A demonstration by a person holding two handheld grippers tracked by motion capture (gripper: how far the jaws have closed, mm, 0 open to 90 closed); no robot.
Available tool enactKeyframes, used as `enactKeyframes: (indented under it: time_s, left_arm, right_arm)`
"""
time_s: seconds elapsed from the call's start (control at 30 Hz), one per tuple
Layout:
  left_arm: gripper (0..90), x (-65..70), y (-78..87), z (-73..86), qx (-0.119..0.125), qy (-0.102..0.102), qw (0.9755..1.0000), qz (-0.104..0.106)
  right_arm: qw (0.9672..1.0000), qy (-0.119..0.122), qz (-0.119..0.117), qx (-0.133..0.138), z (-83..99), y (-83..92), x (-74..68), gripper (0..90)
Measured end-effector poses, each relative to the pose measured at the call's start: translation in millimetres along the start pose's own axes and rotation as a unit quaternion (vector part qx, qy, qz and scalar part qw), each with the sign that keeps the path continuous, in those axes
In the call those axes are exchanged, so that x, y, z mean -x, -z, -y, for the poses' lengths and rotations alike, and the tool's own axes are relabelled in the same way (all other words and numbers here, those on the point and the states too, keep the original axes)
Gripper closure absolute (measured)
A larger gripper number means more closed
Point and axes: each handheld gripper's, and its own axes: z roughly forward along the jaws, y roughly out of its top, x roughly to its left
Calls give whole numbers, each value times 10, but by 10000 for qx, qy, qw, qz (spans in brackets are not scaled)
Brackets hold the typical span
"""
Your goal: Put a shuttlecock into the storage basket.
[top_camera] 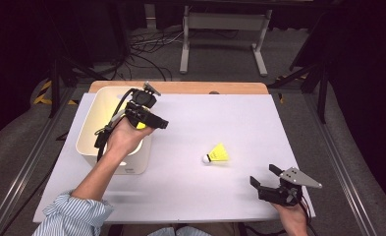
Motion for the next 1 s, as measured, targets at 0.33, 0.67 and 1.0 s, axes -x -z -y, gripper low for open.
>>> enactKeyframes:
  time_s: [0.33, 0.67, 1.0]
  left_arm:
    - [401, 65, -34, -4, 26, -71, 10000, 43]
    - [399, 108, -51, 57, 43, -123, 9999, 44]
    - [394, 241, -82, 121, 67, -264, 9996, 70]
  right_arm:
    - [10000, -11, 35, -35, 2, -9, 3, 133]
    - [10000, -24, 26, -47, 0, -19, 6, 133]
    - [10000, -14, 37, -39, 3, -16, 3, 132]
